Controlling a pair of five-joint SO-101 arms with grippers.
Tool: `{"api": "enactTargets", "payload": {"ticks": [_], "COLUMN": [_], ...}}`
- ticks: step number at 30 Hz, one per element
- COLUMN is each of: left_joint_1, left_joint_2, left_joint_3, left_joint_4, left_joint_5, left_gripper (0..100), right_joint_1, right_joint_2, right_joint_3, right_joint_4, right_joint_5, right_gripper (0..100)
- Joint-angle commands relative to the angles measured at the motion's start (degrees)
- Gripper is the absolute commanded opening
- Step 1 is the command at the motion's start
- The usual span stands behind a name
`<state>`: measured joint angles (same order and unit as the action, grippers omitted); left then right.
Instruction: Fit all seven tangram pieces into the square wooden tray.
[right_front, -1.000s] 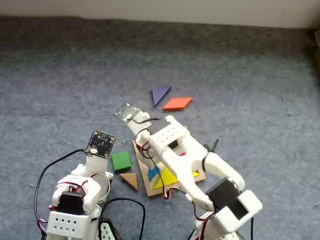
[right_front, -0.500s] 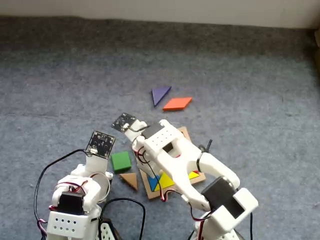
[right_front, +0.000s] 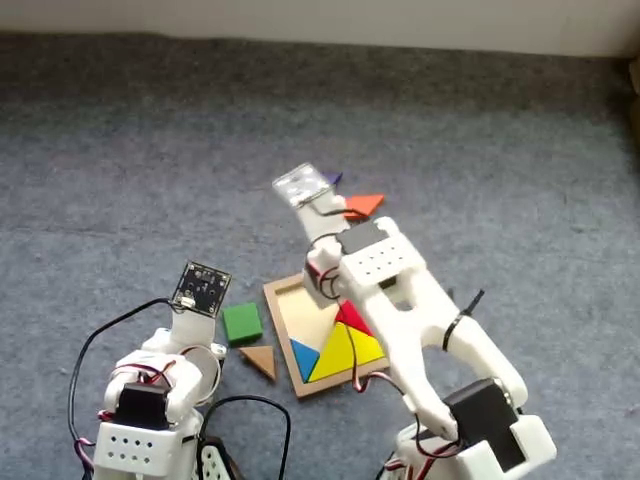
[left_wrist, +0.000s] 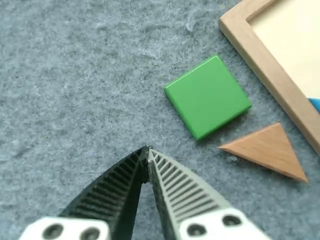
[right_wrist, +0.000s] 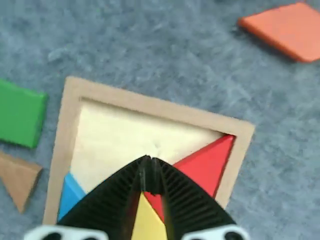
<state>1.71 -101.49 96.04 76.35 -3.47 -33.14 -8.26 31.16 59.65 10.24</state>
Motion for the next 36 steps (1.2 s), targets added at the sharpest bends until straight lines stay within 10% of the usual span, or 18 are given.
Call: {"api": "enactTargets", "payload": {"ticks": [1, 9, 36], "left_joint_1": [-0.7, -0.7, -0.7], "left_joint_2": [-1.7, -1.7, -1.7], "left_joint_3": [1.2, 1.2, 1.2], "left_joint_4": [0.4, 0.4, 0.4], "left_joint_5": [-0.4, -0.4, -0.4], "left_gripper": [1, 1, 1], "right_joint_1": [4.4, 5.1, 8.0], "right_joint_2": [-1.8, 10.3, 29.8], "right_joint_3": [-5.1, -18.8, -37.3], "right_joint_4": [-4.5, -7.0, -10.0], "right_joint_5": [-6.4, -16.1, -16.3], "right_gripper": [2.3, 25.1, 25.4]}}
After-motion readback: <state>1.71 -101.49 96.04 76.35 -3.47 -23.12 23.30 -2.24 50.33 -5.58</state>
